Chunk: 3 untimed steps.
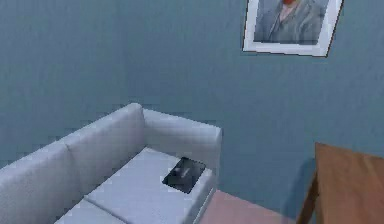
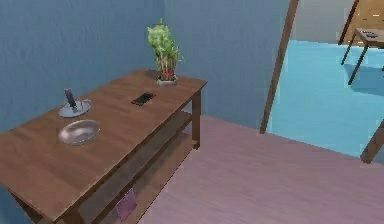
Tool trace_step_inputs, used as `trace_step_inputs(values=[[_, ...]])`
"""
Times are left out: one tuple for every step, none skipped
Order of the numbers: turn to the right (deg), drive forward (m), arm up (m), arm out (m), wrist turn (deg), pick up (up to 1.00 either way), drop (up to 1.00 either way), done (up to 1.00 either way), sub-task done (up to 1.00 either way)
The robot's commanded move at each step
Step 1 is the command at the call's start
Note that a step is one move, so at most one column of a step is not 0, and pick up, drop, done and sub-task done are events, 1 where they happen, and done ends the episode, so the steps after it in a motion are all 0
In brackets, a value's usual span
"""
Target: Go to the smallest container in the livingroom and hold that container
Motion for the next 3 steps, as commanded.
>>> trace_step_inputs(values=[[-27.0, 0.0, 0.0, 0.0, 0.0, 0.0, 0.0, 0.0, 0.0], [45.0, 0.0, 0.0, 0.0, 0.0, 0.0, 0.0, 0.0, 0.0], [18.0, 0.0, 0.0, 0.0, 0.0, 0.0, 0.0, 0.0, 0.0]])
